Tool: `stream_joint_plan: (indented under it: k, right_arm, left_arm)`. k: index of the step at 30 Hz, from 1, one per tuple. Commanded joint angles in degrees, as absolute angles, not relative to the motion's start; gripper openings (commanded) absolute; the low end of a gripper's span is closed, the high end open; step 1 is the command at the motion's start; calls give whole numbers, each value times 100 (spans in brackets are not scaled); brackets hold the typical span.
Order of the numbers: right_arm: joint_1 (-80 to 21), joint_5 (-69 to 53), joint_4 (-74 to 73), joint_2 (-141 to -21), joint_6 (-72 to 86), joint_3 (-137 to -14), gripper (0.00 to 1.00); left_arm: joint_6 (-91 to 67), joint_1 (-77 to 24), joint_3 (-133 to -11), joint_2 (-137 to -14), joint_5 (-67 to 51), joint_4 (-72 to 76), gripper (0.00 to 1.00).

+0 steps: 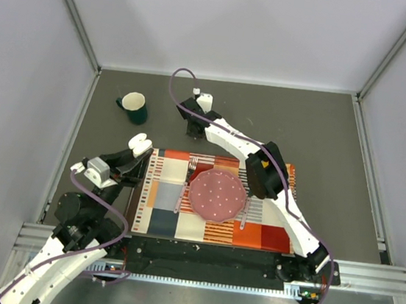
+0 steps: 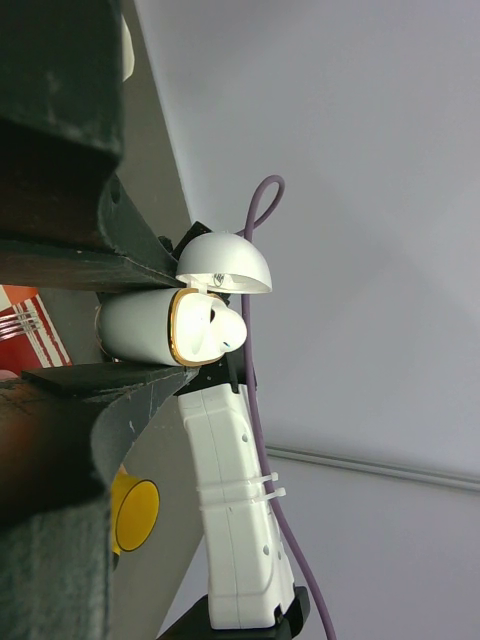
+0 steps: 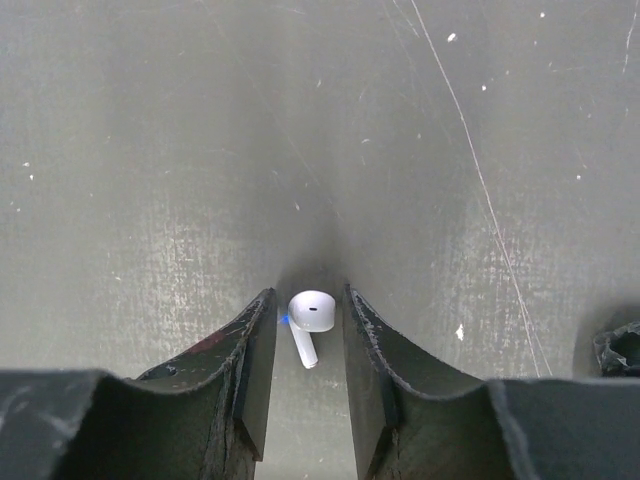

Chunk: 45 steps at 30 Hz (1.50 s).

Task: Insert the wireless bluetooth earbuds into the charging case
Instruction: Pick up the earbud from the center of the board.

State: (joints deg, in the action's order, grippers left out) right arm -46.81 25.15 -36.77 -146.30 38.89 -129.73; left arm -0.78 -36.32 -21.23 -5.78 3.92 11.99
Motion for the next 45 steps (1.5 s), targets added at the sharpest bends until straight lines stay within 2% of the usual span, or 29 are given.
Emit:
stream_joint_plan:
  k: [1,14,16,21,23,25,29,33,35,45]
  right_arm:
    - [-4799,2373,-4333,-14730,4017,-12858,32]
    - [-4790,2320,-4316,-14766,3885,-13043,19]
    - [-4773,2329,-4298,-14739,3859,-13078,11]
    - [-4711,2329,-4157,-14564,3727,-13026,8]
    - [-4711,2417,-3913,-14327,3570,-12929,3]
    - [-4711,2495,-3562,-14073,3437,-12535,2]
    - [-4711,2768,-2297,-12775,3165,-11323,1]
    - [-4702,3006,-479,-11440,2953,-9420,0]
    - [-4676,2945,463,-10963,2936,-8897,0]
    - [-4535,1733,2917,-8782,3032,-6892,0]
  left_arm:
    - [-123,-3630,-2241,-554,404,1450,0]
    - [-105,-3630,-2250,-501,440,1397,0]
    - [-105,-3630,-2267,-501,431,1389,0]
    - [-105,-3630,-2276,-527,422,1389,0]
    - [-114,-3630,-2276,-554,413,1397,0]
    - [-114,-3630,-2285,-606,404,1415,0]
    - [-149,-3630,-2303,-747,352,1529,0]
    - [-193,-3630,-2320,-931,343,1731,0]
    - [-254,-3630,-2312,-1019,317,1845,0]
    - [-492,-3630,-2294,-1687,35,2443,0]
